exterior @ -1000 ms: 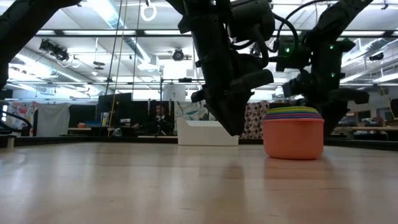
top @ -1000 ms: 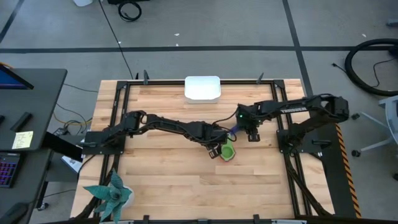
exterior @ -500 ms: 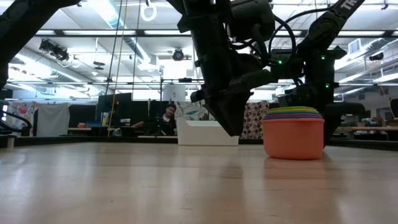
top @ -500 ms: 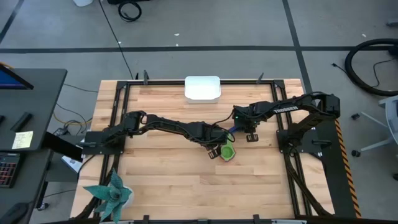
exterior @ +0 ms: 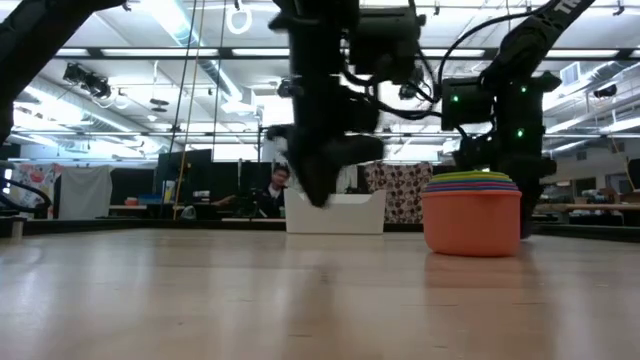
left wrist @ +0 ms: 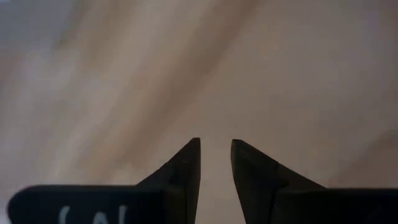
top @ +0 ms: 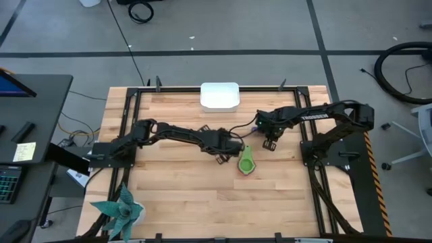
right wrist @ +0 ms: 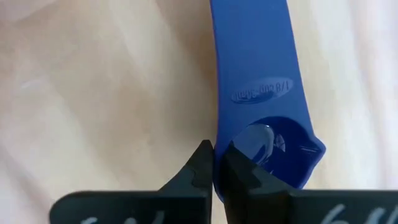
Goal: Nest measuring cups in basket
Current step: Stack the dark blue measuring cup on top of the green measuring cup
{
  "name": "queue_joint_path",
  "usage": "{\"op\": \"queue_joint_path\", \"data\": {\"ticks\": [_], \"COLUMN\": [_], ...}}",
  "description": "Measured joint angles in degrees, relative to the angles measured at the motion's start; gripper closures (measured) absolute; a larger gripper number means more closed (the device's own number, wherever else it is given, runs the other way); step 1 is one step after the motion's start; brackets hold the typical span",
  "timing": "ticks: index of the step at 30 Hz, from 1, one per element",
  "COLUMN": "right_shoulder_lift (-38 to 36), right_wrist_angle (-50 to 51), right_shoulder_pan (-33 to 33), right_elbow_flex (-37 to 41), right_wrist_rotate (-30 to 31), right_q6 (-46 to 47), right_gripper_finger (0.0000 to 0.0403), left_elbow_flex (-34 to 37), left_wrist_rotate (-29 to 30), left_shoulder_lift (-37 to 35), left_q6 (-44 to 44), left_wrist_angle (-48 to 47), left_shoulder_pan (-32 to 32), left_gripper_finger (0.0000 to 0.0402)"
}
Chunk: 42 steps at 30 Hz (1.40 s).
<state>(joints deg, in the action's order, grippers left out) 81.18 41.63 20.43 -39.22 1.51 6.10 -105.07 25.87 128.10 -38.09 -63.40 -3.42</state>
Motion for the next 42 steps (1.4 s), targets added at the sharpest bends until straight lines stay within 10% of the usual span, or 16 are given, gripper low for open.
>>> {"op": "queue_joint_path", "data": {"ticks": [11,27,42], "right_shoulder_lift": [-1.3,0.2,20.1], "right_wrist_angle": [16.0,20.7,21.3], "right_shoulder_pan": [-0.7,-22.0,-33.0], "right_elbow_flex": [-14.2,-33.9,-45.9], "right_wrist_rotate": [-5.7,-7.2,-2.6], "right_q6": [24.9,78.2,99.0], "right_gripper_finger": [0.0389,0.0389,0.0389], "left_elbow_flex": [-0.9,-0.2,-0.2], "left_wrist_rotate": [21.1,46.1,48.8], "left_shoulder_lift": [-6.1,-16.2,-23.0], "left_q6": [-11.0,4.2,5.6], "left_wrist_angle": [-25.9,-26.6,-26.6], "left_shoulder_pan": [5.3,12.6,18.0], "left_gripper_finger": [0.0308,0.0308,0.0308]}}
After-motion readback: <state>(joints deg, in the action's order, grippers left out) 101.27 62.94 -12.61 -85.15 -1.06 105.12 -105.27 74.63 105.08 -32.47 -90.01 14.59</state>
